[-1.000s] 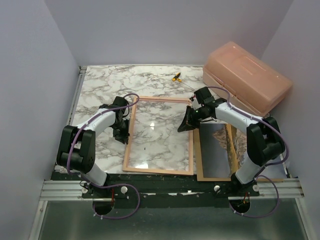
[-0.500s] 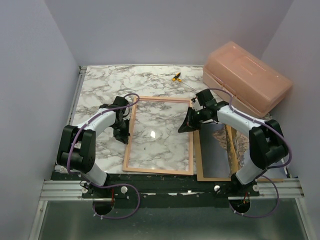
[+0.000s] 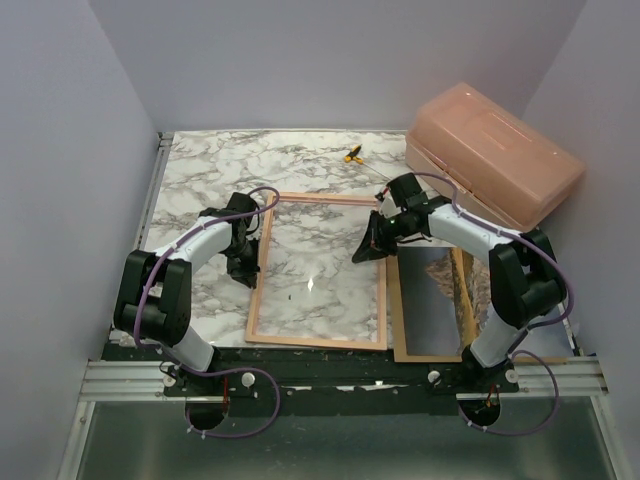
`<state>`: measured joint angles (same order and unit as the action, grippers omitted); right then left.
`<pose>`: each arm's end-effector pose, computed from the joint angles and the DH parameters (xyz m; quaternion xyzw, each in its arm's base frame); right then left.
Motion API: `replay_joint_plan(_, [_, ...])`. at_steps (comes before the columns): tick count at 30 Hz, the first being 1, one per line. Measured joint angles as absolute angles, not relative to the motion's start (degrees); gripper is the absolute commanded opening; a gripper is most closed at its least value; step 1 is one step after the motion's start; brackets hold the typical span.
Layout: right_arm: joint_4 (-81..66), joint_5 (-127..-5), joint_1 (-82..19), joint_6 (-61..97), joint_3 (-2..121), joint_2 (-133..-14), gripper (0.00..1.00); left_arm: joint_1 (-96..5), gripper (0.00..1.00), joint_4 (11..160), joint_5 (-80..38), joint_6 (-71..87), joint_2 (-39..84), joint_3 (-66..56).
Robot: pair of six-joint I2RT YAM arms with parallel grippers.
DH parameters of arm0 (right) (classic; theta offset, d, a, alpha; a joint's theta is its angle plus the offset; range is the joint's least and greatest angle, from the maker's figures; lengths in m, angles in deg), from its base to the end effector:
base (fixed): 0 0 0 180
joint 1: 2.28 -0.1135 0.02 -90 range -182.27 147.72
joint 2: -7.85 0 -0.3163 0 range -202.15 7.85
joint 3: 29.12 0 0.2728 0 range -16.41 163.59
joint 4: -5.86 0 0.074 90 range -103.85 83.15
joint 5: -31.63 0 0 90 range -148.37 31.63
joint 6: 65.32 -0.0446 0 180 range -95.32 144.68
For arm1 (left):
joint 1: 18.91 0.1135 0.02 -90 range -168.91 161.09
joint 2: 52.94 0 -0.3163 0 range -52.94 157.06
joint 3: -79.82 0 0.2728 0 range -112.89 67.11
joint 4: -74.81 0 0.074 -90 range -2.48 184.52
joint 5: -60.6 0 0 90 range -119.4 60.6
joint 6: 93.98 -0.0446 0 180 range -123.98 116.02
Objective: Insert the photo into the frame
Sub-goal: Place the photo frame item in the photo frame.
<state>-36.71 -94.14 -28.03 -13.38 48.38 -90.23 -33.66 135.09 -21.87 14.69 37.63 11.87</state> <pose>0.3216 0.1841 0.2325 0.0284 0.9280 0.3704 0.0297 0.2785 -0.0794 0.2076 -0.0300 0.9955 -0.0805 0.0403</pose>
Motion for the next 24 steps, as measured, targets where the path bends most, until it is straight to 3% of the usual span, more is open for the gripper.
replay_joint_plan(24, [-31.80,-105.13,-27.71,-20.96,51.97,-87.17,0.00,-33.66,0.14,135.20,-21.87,14.69,37.74,11.78])
